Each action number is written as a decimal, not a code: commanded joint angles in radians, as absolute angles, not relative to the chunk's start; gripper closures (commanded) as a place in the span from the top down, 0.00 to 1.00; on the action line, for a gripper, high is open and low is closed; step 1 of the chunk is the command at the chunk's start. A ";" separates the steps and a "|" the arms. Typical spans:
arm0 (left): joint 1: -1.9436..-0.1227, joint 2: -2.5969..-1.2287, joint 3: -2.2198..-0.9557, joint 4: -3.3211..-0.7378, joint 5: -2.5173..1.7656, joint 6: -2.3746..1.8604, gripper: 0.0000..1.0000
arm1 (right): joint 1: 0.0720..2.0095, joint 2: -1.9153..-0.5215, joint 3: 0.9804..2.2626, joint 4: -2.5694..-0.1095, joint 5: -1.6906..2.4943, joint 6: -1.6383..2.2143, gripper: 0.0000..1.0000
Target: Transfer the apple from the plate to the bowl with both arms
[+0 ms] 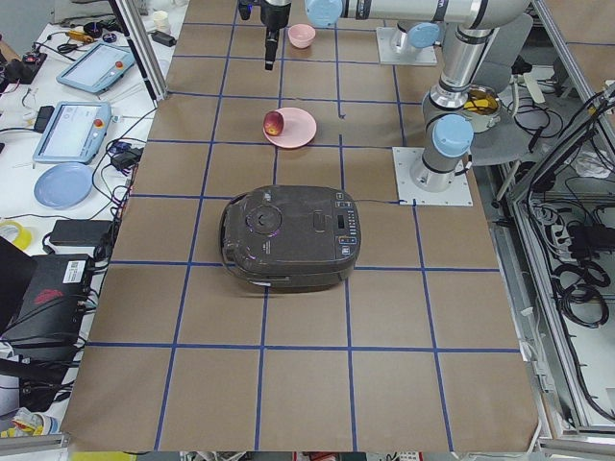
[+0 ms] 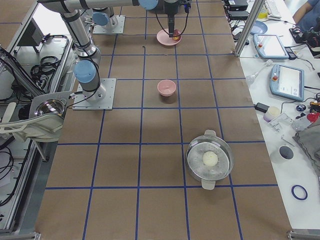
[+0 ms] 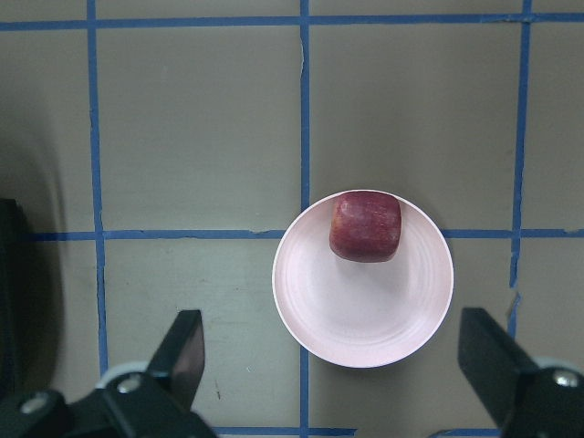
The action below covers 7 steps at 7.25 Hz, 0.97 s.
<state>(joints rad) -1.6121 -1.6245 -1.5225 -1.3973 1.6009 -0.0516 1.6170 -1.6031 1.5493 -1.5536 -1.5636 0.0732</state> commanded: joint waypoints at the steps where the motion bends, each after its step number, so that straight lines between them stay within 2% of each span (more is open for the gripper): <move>1: -1.608 -1.626 -1.525 -1.414 1.595 -0.054 1.00 | 1.617 -1.617 1.549 -1.534 -1.563 0.075 1.00; 5: -1.612 -1.632 -1.531 -1.428 1.600 -0.052 1.00 | 1.617 -1.614 1.549 -1.534 -1.566 0.068 1.00; 7: -1.614 -1.719 -1.536 -1.410 1.586 -0.060 1.00 | 1.615 -1.615 1.549 -1.534 -1.566 0.066 1.00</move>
<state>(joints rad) -1.6128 -1.6648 -1.5343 -1.4220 1.5918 -0.0539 1.6164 -1.6147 1.5493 -1.5346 -1.5660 0.0673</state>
